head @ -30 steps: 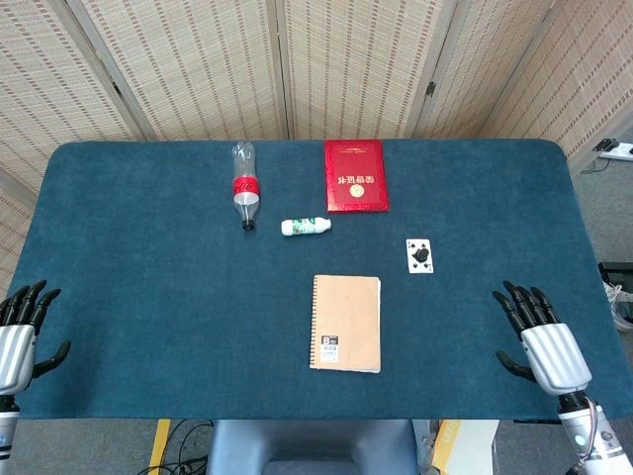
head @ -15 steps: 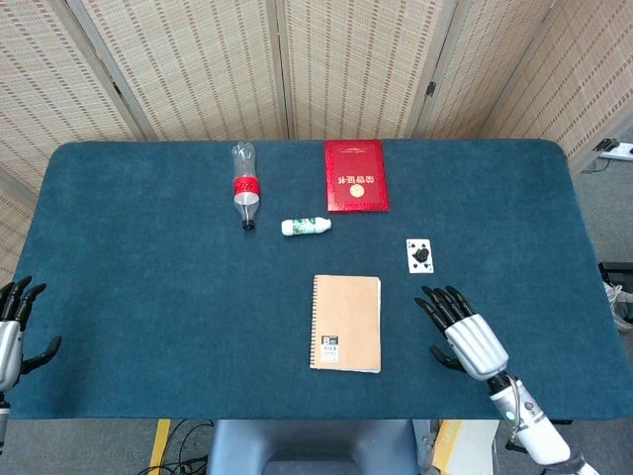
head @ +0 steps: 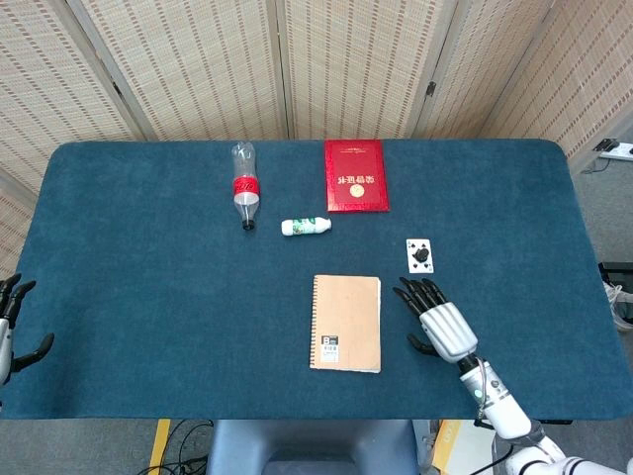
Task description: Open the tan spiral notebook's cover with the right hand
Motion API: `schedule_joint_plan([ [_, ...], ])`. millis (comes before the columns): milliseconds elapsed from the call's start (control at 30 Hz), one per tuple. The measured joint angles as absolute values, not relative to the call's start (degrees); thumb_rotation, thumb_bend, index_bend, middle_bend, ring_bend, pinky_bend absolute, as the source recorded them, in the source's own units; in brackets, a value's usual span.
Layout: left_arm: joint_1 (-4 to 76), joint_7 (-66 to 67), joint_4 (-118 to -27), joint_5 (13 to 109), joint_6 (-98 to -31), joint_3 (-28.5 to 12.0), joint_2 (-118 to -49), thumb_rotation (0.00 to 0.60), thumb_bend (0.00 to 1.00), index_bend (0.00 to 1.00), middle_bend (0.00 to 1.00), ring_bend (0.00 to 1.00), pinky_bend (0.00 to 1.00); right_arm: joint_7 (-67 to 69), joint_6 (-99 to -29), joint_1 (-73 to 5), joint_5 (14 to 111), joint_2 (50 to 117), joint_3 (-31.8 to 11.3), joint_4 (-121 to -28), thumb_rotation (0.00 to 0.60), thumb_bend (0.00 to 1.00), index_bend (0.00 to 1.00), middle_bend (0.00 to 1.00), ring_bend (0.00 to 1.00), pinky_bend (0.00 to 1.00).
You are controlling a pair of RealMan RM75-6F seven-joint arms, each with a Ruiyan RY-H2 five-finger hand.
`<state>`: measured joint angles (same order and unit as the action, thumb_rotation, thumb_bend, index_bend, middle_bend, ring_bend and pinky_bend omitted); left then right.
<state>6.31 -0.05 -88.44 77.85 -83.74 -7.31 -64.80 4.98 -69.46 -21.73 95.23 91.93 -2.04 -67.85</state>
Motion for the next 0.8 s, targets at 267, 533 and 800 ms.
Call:
schedule_joint_plan([
  [267, 6.7, 0.4, -87.7, 75.2, -82.8, -8.4, -65.2, 0.600, 0.30, 0.16, 0.10, 0.09, 0.15, 4.6, -68.0, -24.0, 94.4, 96.1, -2.1, -64.9, 0.600, 0.37, 0.00, 0.00, 0.00, 0.00],
  [533, 6.6, -0.3, -87.6, 74.9, -82.6, -8.7, -64.8, 0.600, 0.30, 0.16, 0.10, 0.09, 0.15, 5.1, -66.8, -25.0, 93.0, 97.7, -1.8, -63.6, 0.600, 0.37, 0.00, 0.00, 0.00, 0.00],
  [800, 6.6, -0.4, -87.9, 74.4, -82.5, -8.8, -64.7, 0.600, 0.30, 0.16, 0.10, 0.09, 0.15, 4.6, -66.7, -25.7, 92.2, 98.6, -1.7, -63.2, 0.600, 0.37, 0.00, 0.00, 0.00, 0.00],
])
